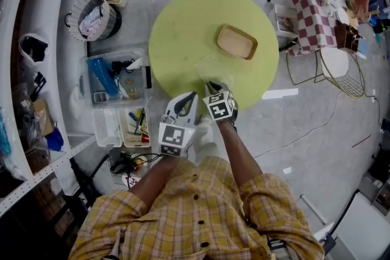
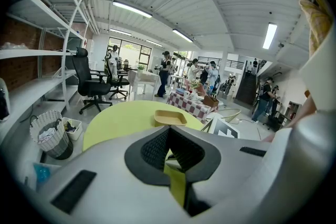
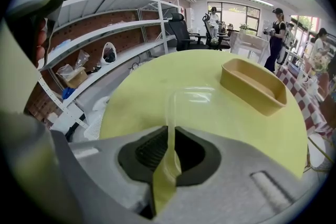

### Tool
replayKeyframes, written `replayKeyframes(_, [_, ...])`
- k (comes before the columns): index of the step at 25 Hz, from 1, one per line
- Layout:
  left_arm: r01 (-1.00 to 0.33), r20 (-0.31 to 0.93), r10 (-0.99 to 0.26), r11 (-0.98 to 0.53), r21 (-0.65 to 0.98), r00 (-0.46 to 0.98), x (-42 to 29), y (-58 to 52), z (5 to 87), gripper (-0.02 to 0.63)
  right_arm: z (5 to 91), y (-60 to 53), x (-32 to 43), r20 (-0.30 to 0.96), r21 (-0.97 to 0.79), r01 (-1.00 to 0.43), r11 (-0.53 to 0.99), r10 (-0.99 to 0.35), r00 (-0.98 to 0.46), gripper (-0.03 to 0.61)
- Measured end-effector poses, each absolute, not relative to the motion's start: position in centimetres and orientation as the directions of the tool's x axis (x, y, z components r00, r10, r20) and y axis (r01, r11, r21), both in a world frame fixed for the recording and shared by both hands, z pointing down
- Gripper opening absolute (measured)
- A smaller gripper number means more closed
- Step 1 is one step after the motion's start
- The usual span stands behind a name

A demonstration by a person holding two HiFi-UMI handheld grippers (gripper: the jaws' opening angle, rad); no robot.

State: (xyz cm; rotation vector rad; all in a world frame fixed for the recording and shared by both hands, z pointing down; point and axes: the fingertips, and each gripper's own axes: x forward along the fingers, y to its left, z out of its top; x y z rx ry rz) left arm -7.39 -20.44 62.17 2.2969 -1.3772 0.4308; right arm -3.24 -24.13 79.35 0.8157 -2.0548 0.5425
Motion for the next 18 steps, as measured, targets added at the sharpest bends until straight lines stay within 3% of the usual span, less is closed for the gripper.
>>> replayKeyframes(18, [-0.888,0.446,-0.770,-0.428,0.170,0.457,-7.5,-20.3,60.5,0.005,75.3,-24.1,-2.8,0.758,-0.120,-0.764,0.634,-0.438,-0.483,0.023])
